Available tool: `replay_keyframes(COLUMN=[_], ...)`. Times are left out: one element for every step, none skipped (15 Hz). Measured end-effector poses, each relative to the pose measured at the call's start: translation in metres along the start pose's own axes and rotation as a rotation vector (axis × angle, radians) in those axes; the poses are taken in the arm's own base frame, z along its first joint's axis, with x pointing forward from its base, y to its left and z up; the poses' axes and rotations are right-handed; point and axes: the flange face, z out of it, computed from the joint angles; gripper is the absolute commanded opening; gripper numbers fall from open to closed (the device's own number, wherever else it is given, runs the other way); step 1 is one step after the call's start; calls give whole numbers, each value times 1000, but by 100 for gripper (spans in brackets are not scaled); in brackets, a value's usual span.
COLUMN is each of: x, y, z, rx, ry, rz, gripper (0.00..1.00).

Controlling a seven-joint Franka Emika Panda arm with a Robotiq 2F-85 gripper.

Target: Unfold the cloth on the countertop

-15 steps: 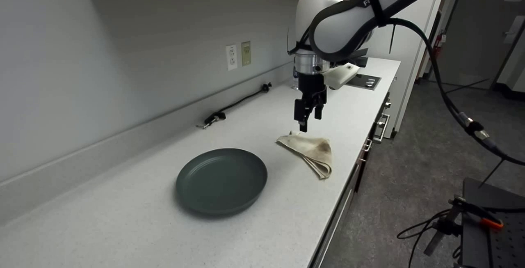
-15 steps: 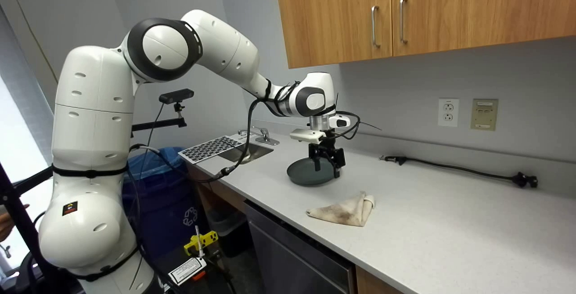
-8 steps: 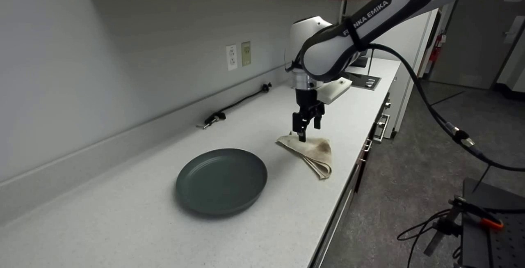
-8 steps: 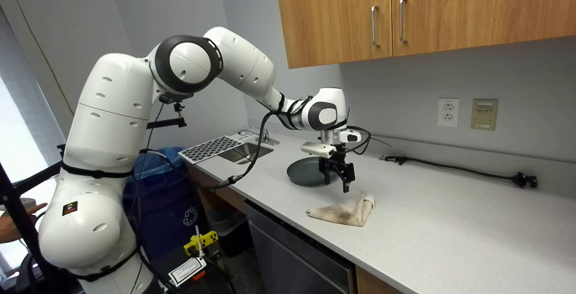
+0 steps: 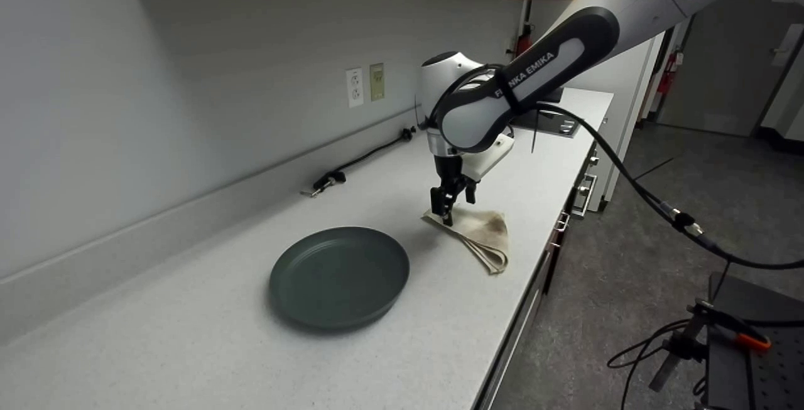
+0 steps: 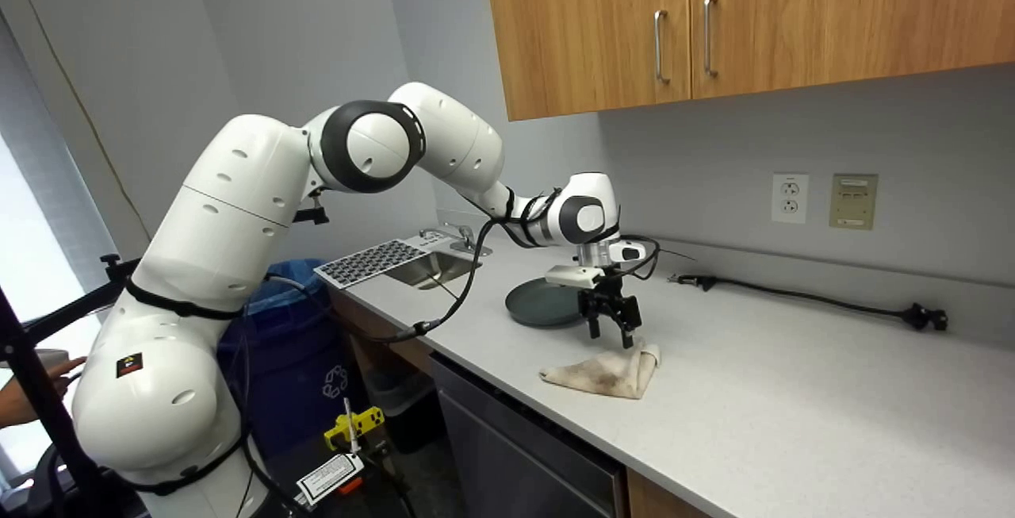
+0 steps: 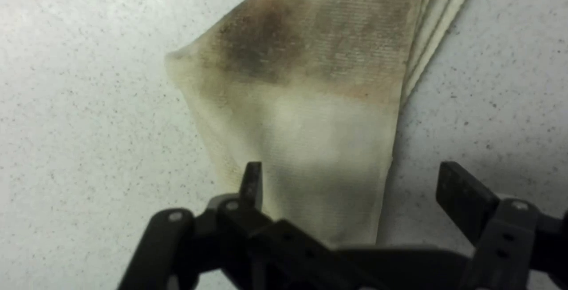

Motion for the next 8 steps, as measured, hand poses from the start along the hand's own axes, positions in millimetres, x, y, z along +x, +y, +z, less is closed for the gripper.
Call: replay_keyframes(x=[3,6,9,11,14,15,17,18], y=[-3,-6,-8,-9,-9,-8,-7,-6], z=[3,6,9,12,15,18,20,23], rx=[-3,-7,-13,-20,-31,-43,-54,-65], ry=[2,3,5,5,7,8,8,9], rz=[1,2,4,6,9,13,15,18], gripper=[100,100,100,100,100,100,100,100])
